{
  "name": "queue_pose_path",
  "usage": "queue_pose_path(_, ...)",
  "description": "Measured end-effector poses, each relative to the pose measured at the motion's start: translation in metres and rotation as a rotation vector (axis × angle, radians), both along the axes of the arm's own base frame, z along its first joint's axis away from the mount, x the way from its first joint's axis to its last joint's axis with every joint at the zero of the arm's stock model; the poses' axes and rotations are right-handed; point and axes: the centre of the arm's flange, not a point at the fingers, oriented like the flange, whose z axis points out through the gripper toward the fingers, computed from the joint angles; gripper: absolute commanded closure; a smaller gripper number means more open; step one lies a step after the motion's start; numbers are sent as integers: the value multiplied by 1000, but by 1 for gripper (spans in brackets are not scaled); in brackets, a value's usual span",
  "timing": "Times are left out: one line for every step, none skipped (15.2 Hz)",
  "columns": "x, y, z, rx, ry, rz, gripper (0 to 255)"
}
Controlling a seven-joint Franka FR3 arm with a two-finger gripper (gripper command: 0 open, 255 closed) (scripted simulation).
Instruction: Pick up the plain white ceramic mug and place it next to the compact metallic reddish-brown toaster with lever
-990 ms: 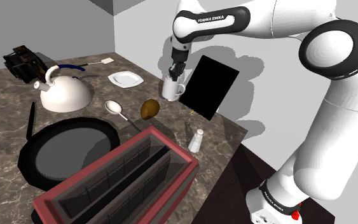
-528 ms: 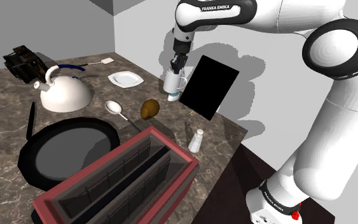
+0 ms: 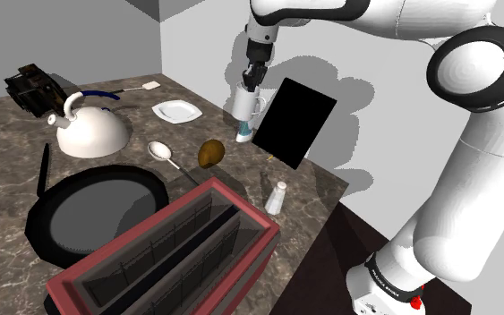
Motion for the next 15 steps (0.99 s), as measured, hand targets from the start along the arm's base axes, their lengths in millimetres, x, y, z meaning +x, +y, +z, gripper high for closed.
queue_pose_path(-1, 1, 5, 0, 0, 0, 255)
queue_pose_path(0, 1, 10, 0, 0, 0, 255)
queue_pose_path(0, 1, 15, 0, 0, 0, 255)
queue_pose_path(0, 1, 20, 0, 0, 0, 255)
queue_pose_path(1, 1, 26, 0, 0, 0, 255)
queue_pose_path(0, 0, 31, 0, 0, 0, 255)
queue_pose_path(1, 1, 37, 0, 0, 0, 255)
queue_pose_path(1, 0, 43, 0, 0, 0, 255)
queue_pose_path(1, 1, 48, 0, 0, 0, 255)
queue_pose_path(1, -1, 53, 0, 0, 0, 255)
queue_pose_path(1, -1, 58, 0, 0, 0, 255)
queue_pose_path(1, -1, 63, 0, 0, 0, 255)
queue_pose_path(1, -1, 68, 0, 0, 0, 255)
queue_pose_path(1, -1, 74, 0, 0, 0, 255)
queue_pose_path(1, 0, 79, 0, 0, 0, 255)
